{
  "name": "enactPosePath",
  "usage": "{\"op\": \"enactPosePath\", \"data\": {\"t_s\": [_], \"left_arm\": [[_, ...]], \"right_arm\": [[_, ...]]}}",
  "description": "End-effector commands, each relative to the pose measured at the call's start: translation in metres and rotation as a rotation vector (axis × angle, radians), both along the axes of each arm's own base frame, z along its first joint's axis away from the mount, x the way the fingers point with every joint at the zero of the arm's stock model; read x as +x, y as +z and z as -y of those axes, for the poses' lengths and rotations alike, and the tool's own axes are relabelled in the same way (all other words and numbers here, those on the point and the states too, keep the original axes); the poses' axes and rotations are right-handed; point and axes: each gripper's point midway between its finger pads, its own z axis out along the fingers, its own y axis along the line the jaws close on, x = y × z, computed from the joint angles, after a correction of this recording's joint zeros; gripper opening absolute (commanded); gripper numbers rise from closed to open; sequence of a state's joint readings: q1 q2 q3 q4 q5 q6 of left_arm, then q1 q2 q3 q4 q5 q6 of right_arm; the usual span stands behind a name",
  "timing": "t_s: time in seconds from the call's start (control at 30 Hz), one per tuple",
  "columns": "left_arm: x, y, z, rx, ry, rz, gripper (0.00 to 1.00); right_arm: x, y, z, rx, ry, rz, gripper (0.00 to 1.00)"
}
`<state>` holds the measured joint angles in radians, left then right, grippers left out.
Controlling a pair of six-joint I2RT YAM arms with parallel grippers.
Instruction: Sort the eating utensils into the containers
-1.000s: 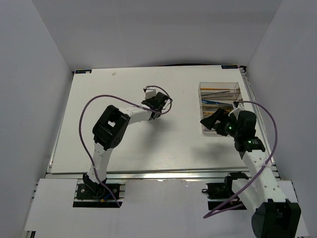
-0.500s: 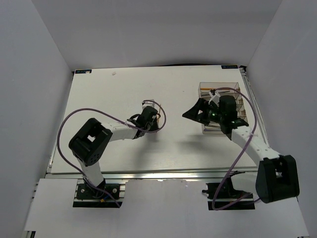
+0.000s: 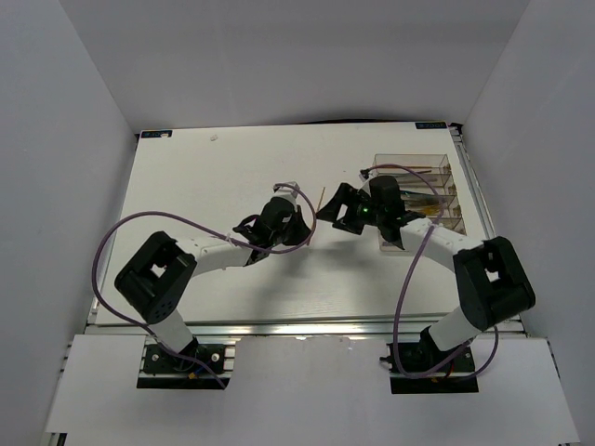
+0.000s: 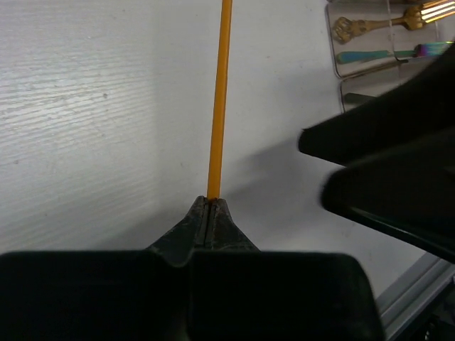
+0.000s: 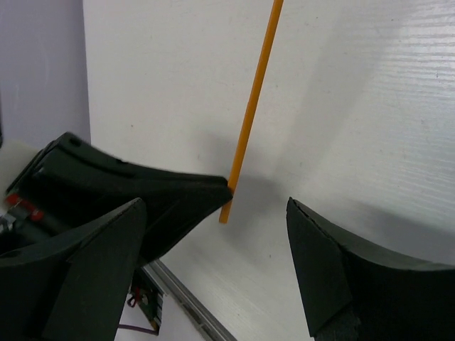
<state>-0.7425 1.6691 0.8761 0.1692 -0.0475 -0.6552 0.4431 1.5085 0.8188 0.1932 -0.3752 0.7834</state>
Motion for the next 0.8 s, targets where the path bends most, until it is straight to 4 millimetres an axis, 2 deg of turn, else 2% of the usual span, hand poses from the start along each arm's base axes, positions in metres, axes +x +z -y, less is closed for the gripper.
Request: {"op": "enactPosePath", "data": {"t_s": [0.0, 0.1, 0.13, 0.2, 0.23, 0.27, 0.3, 0.33, 0.37, 0.4, 0.43, 0.47, 0.5, 0.53, 0.57, 0.6, 0.63, 0.67, 0.7, 0.73, 0.77], "left_arm": [[-0.007, 0.039, 0.015, -0.099, -0.05, 0.059, 0.0], [-0.014, 0.048, 0.023, -0.133, -0.092, 0.06, 0.0], [-0.017, 0.05, 0.025, -0.139, -0.102, 0.062, 0.0], [-0.018, 0.055, 0.027, -0.153, -0.106, 0.066, 0.0], [-0.019, 0.056, 0.027, -0.159, -0.109, 0.066, 0.0], [-0.021, 0.056, 0.028, -0.164, -0.115, 0.065, 0.0], [-0.021, 0.058, 0.029, -0.167, -0.115, 0.067, 0.0], [-0.02, 0.059, 0.028, -0.164, -0.112, 0.065, 0.0], [-0.02, 0.059, 0.028, -0.159, -0.108, 0.062, 0.0], [-0.015, 0.057, 0.023, -0.13, -0.079, 0.067, 0.09], [-0.011, 0.059, 0.017, -0.09, -0.046, 0.063, 0.28], [-0.007, 0.061, 0.012, -0.066, -0.03, 0.078, 0.2], [0.002, 0.064, 0.0, -0.031, 0.045, 0.105, 0.2], [0.003, 0.067, -0.014, 0.004, 0.099, 0.101, 0.29], [0.005, 0.065, -0.026, 0.044, 0.15, 0.091, 0.51], [0.007, 0.059, -0.049, 0.132, 0.236, 0.087, 0.44], [0.007, 0.067, -0.06, 0.146, 0.28, 0.097, 0.33], [0.007, 0.068, -0.069, 0.158, 0.328, 0.094, 0.27], [0.007, 0.068, -0.079, 0.184, 0.368, 0.094, 0.38], [0.005, 0.065, -0.096, 0.244, 0.428, 0.089, 0.55], [0.008, 0.07, -0.1, 0.24, 0.473, 0.089, 0.77]], "right_arm": [[0.024, 0.019, -0.015, 0.026, -0.033, 0.072, 0.84], [0.031, 0.001, -0.021, 0.005, -0.035, 0.042, 0.82], [0.035, 0.004, -0.024, 0.011, -0.035, 0.05, 0.81], [0.039, -0.006, -0.027, -0.005, -0.036, 0.03, 0.79], [0.043, -0.004, -0.028, -0.005, -0.037, 0.032, 0.79], [0.044, -0.005, -0.03, -0.004, -0.033, 0.032, 0.73], [0.044, -0.006, -0.033, 0.002, -0.021, 0.028, 0.64], [0.044, -0.005, -0.035, 0.011, -0.013, 0.034, 0.2], [0.045, -0.001, -0.036, 0.023, -0.007, 0.05, 0.0], [0.046, 0.005, -0.036, 0.029, -0.009, 0.064, 0.0], [0.049, 0.01, -0.035, 0.029, -0.026, 0.078, 0.0], [0.052, 0.007, -0.028, -0.003, -0.054, 0.061, 0.0], [0.06, 0.002, -0.02, -0.048, -0.101, 0.069, 0.0], [0.064, -0.002, -0.017, -0.077, -0.114, 0.051, 0.0], [0.07, -0.006, -0.013, -0.117, -0.125, 0.026, 0.0], [0.073, -0.006, -0.011, -0.147, -0.12, 0.041, 0.0], [0.074, -0.005, -0.01, -0.156, -0.12, 0.047, 0.0], [0.074, -0.002, -0.008, -0.16, -0.124, 0.06, 0.0], [0.073, 0.0, -0.007, -0.165, -0.126, 0.067, 0.0], [0.072, 0.001, -0.005, -0.175, -0.123, 0.078, 0.11], [0.074, 0.007, 0.0, -0.189, -0.138, 0.096, 0.29]]}}
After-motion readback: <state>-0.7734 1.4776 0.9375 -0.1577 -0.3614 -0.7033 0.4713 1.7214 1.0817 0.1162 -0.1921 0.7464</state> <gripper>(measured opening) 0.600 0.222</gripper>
